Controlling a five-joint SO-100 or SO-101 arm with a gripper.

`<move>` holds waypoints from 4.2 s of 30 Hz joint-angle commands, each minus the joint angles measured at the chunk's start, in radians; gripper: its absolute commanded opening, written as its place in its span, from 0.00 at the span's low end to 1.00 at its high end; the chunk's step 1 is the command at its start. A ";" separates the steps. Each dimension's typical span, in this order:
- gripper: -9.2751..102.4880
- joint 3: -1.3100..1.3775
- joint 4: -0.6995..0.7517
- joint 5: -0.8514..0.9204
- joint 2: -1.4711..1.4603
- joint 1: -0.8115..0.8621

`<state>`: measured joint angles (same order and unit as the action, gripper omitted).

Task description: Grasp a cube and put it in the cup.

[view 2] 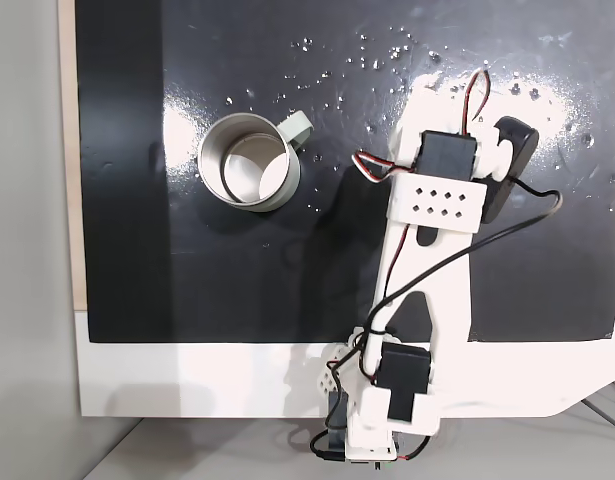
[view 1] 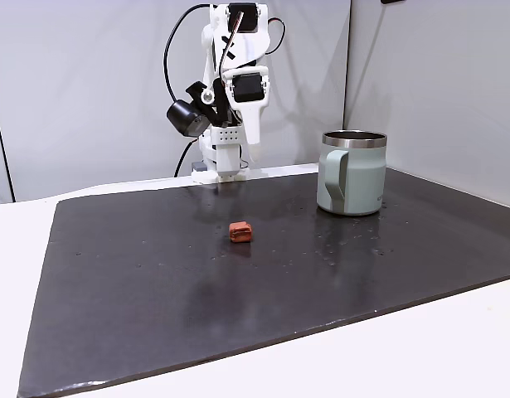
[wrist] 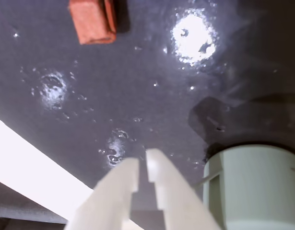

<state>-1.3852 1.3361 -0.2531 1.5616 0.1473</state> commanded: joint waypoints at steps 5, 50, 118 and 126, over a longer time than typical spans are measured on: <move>0.08 0.215 0.077 -0.034 -0.097 0.011; 0.36 0.241 0.038 -0.032 -0.347 0.101; 0.08 0.770 0.446 -0.011 -0.288 0.094; 0.08 0.767 0.457 0.014 -0.161 0.094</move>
<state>-0.6734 1.7856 -0.2500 1.3146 0.2424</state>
